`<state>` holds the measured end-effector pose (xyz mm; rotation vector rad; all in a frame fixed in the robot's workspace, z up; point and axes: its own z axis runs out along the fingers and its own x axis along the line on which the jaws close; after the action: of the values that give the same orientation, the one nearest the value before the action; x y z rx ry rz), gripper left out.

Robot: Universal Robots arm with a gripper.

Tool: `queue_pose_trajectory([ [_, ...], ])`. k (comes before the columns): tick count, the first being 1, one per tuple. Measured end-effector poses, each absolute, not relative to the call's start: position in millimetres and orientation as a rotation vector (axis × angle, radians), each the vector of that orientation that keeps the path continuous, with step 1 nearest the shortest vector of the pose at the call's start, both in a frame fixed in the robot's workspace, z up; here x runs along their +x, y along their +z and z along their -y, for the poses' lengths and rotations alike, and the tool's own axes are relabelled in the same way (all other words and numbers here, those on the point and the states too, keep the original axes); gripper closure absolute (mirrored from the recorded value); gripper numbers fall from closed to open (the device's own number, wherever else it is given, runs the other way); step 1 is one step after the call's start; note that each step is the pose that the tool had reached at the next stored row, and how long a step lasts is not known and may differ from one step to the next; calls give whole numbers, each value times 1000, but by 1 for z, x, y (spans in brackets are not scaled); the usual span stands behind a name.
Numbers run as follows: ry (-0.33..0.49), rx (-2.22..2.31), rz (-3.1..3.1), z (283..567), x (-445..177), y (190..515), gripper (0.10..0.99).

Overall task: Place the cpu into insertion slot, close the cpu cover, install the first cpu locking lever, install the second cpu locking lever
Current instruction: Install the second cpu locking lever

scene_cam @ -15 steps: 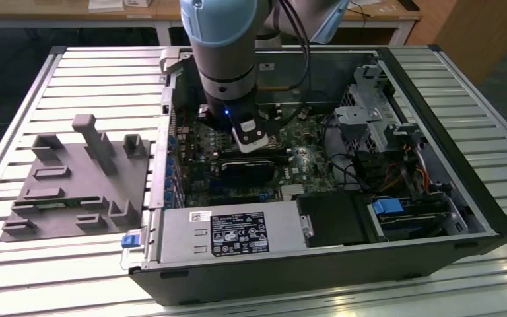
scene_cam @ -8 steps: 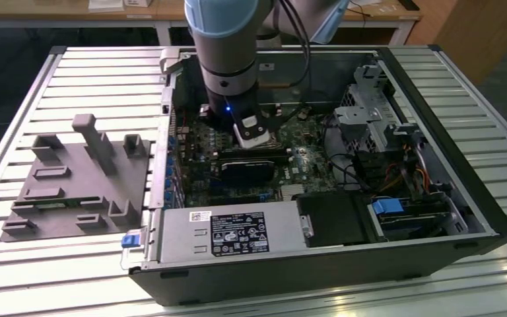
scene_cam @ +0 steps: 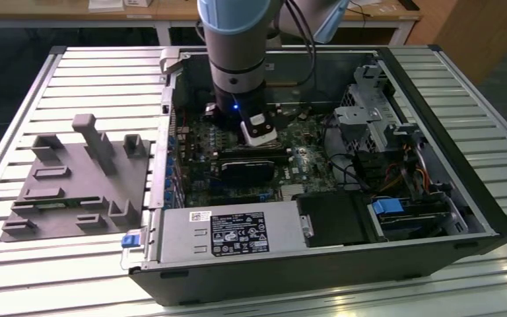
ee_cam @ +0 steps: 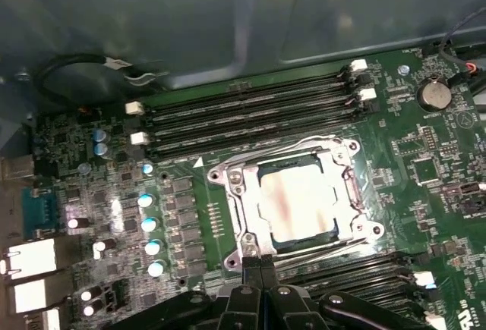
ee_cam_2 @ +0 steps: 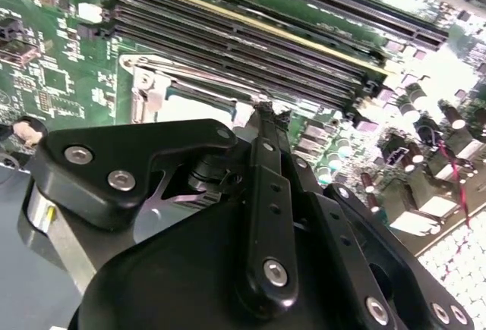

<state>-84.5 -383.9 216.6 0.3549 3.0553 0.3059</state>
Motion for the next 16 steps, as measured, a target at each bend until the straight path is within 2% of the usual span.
queue_pose_trajectory([
  [16,236,363,-3093,375,-61,217,984],
])
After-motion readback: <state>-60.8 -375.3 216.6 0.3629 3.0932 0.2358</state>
